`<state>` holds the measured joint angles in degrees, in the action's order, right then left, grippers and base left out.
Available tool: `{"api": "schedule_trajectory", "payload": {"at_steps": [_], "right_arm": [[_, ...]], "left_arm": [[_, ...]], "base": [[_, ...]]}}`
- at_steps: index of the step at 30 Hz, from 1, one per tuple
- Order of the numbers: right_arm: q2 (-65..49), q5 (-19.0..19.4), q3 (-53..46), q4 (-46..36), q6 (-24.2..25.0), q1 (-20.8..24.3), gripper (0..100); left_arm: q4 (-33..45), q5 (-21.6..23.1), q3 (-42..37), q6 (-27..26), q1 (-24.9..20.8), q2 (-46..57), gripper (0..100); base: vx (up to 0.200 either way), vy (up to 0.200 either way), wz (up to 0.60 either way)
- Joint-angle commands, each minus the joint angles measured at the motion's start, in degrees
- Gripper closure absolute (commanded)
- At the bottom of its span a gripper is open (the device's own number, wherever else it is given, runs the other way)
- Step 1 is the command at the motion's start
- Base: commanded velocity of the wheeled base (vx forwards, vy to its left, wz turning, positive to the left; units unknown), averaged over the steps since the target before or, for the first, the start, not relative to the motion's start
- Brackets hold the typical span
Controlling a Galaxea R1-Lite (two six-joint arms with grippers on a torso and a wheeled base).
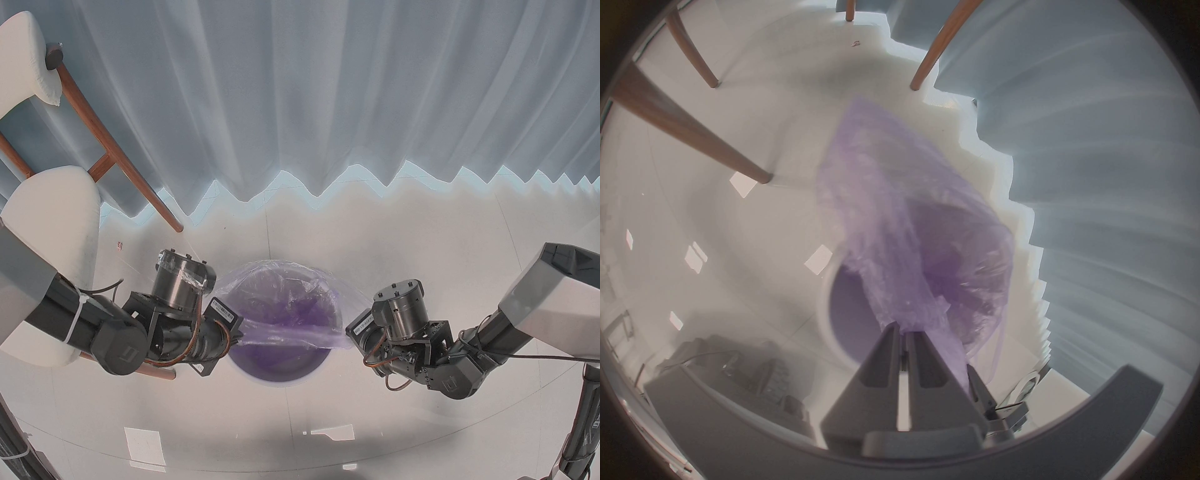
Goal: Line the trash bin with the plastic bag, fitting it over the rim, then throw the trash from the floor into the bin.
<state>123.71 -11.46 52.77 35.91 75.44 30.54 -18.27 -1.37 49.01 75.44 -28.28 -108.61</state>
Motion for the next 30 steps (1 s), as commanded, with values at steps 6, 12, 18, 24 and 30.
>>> {"api": "schedule_trajectory", "payload": {"at_steps": [6,12,18,24,30], "right_arm": [[-4.09,-0.32,-9.79,0.12,-0.64,3.04,100],[-2.95,-0.85,-14.1,5.4,-0.73,7.87,100],[-1.19,-1.46,-14.8,6.01,-1.96,9.89,100],[2.85,-4.71,-14.98,7.33,-6.53,9.45,100],[5.66,-5.15,-14.36,10.14,-9.52,9.63,100]], "left_arm": [[0.96,-0.39,-9.63,-0.64,-0.81,3.14,100],[-0.01,-0.48,-12.88,-0.64,-0.28,2.52,100],[-0.27,-1.45,-13.41,-0.73,0.16,0.94,100],[-3.17,-2.06,-13.5,-0.99,0.42,-3.45,100],[-3.44,-3.56,-13.32,-5.3,0.42,-7.32,100]], "base": [[0.0,0.0,0.0],[0.0,0.0,0.0],[0.0,0.0,0.0],[0.0,0.0,0.0],[0.0,0.0,0.0]]}}
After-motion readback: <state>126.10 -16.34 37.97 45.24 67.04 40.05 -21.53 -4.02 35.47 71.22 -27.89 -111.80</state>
